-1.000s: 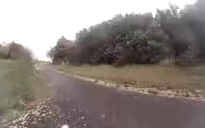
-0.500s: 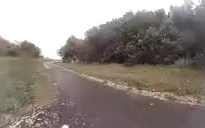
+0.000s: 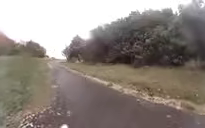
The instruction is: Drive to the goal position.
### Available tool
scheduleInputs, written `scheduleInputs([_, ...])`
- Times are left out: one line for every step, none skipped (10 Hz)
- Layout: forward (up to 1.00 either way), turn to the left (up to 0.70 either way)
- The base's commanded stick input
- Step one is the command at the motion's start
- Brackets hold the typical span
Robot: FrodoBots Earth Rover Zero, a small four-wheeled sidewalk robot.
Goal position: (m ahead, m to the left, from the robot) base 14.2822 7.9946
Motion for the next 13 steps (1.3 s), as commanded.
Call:
scheduleInputs([0.7, 0.03])
scheduleInputs([0.7, 0.26])
scheduleInputs([0.7, 0.17])
scheduleInputs([0.7, 0.0])
scheduleInputs([0.7, 0.0])
scheduleInputs([0.7, 0.0])
scheduleInputs([0.7, 0.0])
scheduleInputs([0.7, 0.0])
scheduleInputs([0.7, 0.0])
scheduleInputs([0.7, 0.0])
scheduleInputs([0.7, 0.0])
scheduleInputs([0.7, 0.0])
scheduleInputs([0.7, 0.35])
